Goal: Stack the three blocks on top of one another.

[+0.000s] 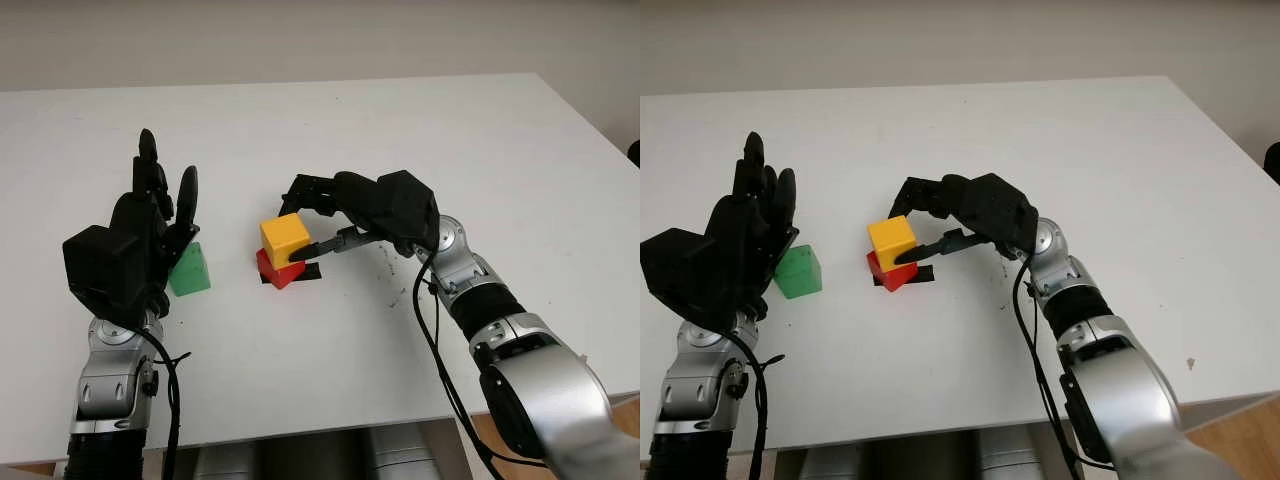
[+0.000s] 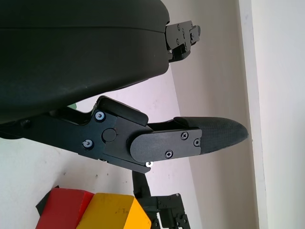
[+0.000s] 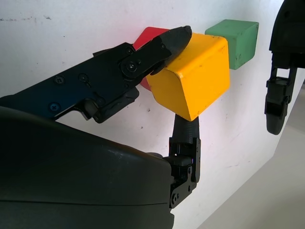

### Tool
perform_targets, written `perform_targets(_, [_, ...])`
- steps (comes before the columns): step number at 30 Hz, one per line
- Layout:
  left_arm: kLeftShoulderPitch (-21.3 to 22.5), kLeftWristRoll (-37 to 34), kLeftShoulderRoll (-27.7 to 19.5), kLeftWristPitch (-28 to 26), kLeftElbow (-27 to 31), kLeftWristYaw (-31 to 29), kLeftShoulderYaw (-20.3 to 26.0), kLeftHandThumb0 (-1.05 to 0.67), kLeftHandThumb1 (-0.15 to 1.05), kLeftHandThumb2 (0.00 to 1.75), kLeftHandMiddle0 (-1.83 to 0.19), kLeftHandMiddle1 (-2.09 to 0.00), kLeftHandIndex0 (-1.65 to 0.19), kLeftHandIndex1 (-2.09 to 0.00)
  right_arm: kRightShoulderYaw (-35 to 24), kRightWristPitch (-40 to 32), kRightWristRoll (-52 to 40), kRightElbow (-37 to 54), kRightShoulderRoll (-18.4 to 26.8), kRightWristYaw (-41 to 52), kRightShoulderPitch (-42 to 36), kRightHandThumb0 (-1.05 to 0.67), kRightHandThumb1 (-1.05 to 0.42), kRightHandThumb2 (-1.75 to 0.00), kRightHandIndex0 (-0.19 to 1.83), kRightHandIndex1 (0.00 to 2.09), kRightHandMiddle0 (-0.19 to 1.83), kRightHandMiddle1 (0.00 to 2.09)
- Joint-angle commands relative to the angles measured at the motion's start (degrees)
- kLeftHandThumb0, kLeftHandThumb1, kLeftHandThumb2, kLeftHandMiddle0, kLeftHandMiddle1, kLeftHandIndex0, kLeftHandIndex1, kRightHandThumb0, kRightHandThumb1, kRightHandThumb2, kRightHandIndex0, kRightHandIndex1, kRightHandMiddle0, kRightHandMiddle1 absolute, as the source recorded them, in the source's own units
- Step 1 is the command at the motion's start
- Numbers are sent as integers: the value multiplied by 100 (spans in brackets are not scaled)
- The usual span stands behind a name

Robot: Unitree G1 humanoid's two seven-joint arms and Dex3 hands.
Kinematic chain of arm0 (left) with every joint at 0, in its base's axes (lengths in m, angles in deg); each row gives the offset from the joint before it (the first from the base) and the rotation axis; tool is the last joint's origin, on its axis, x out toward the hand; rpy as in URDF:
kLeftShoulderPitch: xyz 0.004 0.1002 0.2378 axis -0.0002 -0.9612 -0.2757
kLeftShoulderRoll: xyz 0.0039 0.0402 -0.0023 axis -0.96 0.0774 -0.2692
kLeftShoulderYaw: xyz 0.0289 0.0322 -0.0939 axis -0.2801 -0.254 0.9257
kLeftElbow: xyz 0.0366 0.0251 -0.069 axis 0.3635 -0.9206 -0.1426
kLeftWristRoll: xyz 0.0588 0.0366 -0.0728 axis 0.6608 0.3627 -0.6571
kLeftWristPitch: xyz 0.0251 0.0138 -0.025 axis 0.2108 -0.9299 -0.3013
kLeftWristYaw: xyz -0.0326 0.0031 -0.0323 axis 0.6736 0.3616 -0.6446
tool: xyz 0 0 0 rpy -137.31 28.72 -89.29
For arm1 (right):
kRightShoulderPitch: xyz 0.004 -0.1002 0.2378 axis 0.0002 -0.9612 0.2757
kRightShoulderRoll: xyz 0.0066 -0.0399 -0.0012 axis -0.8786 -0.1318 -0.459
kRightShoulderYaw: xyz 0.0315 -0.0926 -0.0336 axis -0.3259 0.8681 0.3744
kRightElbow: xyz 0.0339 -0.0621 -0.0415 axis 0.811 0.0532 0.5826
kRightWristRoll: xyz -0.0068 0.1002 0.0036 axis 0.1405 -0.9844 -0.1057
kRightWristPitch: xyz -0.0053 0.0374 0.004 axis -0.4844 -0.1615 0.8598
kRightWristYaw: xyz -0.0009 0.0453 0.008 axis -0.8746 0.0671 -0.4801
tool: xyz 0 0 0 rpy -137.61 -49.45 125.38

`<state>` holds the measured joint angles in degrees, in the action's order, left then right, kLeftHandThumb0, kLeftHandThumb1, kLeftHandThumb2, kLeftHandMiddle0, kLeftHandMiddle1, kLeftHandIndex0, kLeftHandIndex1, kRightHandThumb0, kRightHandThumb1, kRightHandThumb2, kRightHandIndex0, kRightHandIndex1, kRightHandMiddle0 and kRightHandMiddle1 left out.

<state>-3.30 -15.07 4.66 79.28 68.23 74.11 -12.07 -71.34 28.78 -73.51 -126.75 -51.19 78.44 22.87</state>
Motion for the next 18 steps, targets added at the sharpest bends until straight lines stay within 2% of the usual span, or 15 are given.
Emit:
perform_targets(1, [-30, -23, -37, -1, 117, -22, 36, -78, 105, 51, 19, 0, 18, -5, 19, 77, 1, -27, 29, -17, -19, -57, -92, -5, 26, 6, 41, 155])
perform_targets(5, [-45, -2, -42, -14, 138, -17, 31, -79, 105, 51, 19, 0, 18, -5, 60, 137, 64, -20, 50, -46, -25, -57, -92, -6, 26, 6, 40, 154])
perform_targets(8, [-56, 10, -40, -32, 159, -7, 27, -79, 105, 51, 19, 0, 18, -5, 125, 119, 151, 1, 82, -68, -11, -60, -92, -5, 21, 4, 25, 140])
perform_targets(10, [-56, 12, -36, -19, 148, -6, 28, -79, 105, 51, 19, 0, 18, -5, 165, 152, 194, 10, 100, -73, -3, -65, -91, -5, 16, 2, 13, 117])
perform_targets(13, [-47, -24, -8, -41, 154, 0, 37, -79, 105, 51, 19, 0, 18, -5, 233, 211, 277, 37, 138, -99, 5, -72, -90, -5, 5, 2, 6, 79])
perform_targets(16, [-53, -14, -23, -45, 152, -10, 26, -79, 105, 51, 19, 0, 18, -5, 246, 247, 301, 40, 154, -111, 13, -77, -91, -5, -4, 2, 4, 49])
perform_targets(18, [-59, 4, -34, -39, 151, -13, 20, -78, 105, 51, 19, 0, 18, -5, 221, 270, 254, 68, 157, -46, 10, -79, -91, -5, -8, 2, 1, 41])
